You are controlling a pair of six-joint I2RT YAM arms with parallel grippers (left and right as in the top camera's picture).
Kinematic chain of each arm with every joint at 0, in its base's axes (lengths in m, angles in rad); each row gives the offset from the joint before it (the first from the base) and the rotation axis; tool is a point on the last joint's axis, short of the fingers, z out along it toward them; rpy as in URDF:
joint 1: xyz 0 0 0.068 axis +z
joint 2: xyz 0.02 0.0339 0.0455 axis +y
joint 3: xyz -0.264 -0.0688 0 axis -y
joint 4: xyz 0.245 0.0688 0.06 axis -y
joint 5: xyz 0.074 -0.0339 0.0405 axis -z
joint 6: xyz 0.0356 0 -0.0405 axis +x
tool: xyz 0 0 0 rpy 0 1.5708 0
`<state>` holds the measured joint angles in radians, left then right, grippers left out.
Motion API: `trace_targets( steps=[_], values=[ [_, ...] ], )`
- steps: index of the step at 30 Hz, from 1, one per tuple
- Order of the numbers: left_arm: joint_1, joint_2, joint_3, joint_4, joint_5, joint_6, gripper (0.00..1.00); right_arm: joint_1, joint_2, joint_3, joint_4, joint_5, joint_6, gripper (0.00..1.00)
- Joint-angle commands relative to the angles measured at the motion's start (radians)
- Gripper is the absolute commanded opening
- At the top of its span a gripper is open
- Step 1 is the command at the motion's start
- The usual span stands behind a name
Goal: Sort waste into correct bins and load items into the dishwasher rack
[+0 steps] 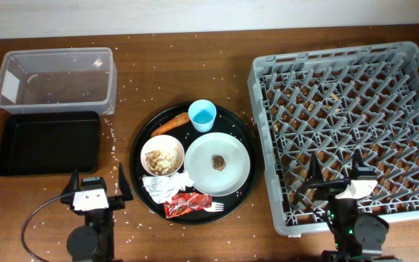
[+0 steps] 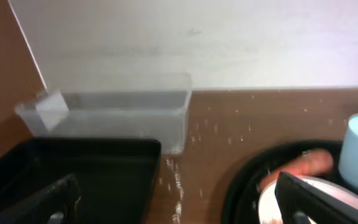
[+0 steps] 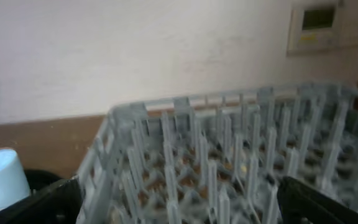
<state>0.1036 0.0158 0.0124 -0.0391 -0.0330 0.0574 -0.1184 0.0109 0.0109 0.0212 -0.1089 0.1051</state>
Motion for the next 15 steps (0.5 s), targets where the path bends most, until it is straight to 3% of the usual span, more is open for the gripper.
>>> trace_targets(
  steps=[1, 8, 15],
  values=[
    [0.004, -0.010, -0.002, 0.139, -0.016, 0.012, 0.99, -0.006, -0.008, 0.018, 0.072, -0.063, 0.007, 0.98],
    [0.004, 0.134, 0.130, 0.181, -0.016, 0.012, 0.99, -0.006, 0.103, 0.223, 0.072, -0.053, -0.003, 0.98],
    [0.004, 0.616, 0.554, 0.071, 0.029, 0.028, 0.99, -0.006, 0.560, 0.608, 0.035, -0.143, -0.095, 0.98]
  ],
)
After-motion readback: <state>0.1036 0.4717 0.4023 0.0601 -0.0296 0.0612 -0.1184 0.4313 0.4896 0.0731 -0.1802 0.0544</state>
